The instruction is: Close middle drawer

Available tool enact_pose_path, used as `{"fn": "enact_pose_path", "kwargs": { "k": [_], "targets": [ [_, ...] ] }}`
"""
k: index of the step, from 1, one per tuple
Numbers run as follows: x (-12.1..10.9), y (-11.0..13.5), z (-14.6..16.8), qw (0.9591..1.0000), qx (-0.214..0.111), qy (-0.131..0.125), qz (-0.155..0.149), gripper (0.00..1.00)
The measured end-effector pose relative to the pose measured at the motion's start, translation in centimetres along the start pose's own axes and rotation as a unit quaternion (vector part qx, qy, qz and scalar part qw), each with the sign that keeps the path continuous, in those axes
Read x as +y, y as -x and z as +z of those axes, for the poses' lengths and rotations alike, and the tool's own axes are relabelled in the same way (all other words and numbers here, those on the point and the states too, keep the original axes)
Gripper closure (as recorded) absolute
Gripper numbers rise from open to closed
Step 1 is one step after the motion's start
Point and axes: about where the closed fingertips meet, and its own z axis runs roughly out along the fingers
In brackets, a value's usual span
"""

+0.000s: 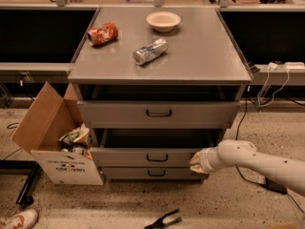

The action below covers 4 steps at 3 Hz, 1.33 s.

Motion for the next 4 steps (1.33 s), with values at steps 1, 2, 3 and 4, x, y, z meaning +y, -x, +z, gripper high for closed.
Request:
{"fn": "enact_pose_path", "kwargs": {
  "k": [1,2,3,4],
  "targets": [
    [-2.3,-1.0,-0.4,0.9998,-0.006,-0.018,0.008,0.86],
    [-3.4,-1.7,-0.1,0.9997,-0.005,-0.017,0.016,0.88],
    [-3.3,-1.7,-0.1,0.9997,-0.005,-0.017,0.016,0.65],
    [-3.3,-1.7,-0.1,0.9997,-0.005,-0.017,0.016,0.42]
  ]
}}
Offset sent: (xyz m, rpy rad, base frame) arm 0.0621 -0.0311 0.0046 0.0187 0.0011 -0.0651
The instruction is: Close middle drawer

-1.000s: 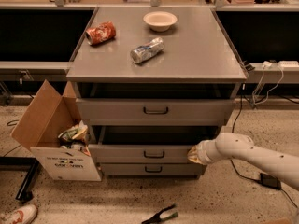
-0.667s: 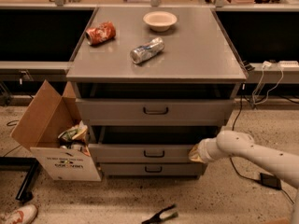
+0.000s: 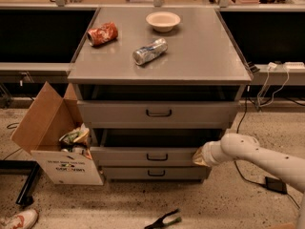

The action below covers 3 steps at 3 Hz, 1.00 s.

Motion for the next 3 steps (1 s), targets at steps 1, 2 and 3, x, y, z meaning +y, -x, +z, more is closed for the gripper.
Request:
{"fn": "enact_pose_path", "kwargs": {
  "k": [1,2,3],
  "targets": [
    [0.00,0.00,0.00,1.0000,0.000,0.000,0.000,0.19],
    [0.01,0.00,0.01,1.0000,0.000,0.000,0.000,0.00],
    [0.01,0.00,0.00,1.0000,0.000,0.000,0.000,0.00]
  ]
}}
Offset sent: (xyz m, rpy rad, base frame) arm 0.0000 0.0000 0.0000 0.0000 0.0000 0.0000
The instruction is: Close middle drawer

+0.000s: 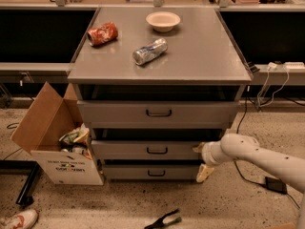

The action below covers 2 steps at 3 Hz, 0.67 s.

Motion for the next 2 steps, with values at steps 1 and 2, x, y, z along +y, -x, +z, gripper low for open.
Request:
{"fn": "enact_pose_path", "kwargs": {
  "k": [1,2],
  "targets": [
    [0.2,-0.2,-2.1,0.9995,-0.006,-0.024,0.021,0.00],
    [0.5,-0.4,-4.7,0.9982,-0.006,-0.047,0.037,0.00]
  ]
}}
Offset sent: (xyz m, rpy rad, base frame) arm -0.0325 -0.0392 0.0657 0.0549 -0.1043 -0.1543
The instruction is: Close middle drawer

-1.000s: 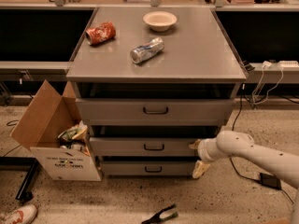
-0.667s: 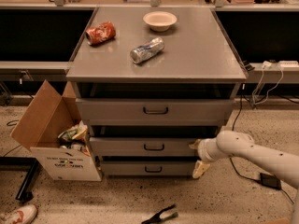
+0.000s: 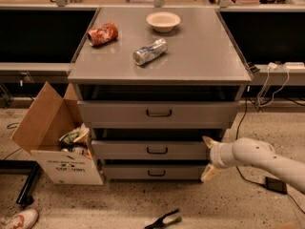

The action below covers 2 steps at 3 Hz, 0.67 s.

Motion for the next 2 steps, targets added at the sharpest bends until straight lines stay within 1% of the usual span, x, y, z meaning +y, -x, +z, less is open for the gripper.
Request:
{"fn": "enact_pose_path", "kwargs": {
  "k": [1,2],
  "targets": [
    [-0.57,-0.39,-2.94,0.9996,0.018,-0.014,0.018,0.00],
    [-0.79,-0.28,-3.28,0.9995,0.019,-0.016,0.020,0.00]
  ]
}}
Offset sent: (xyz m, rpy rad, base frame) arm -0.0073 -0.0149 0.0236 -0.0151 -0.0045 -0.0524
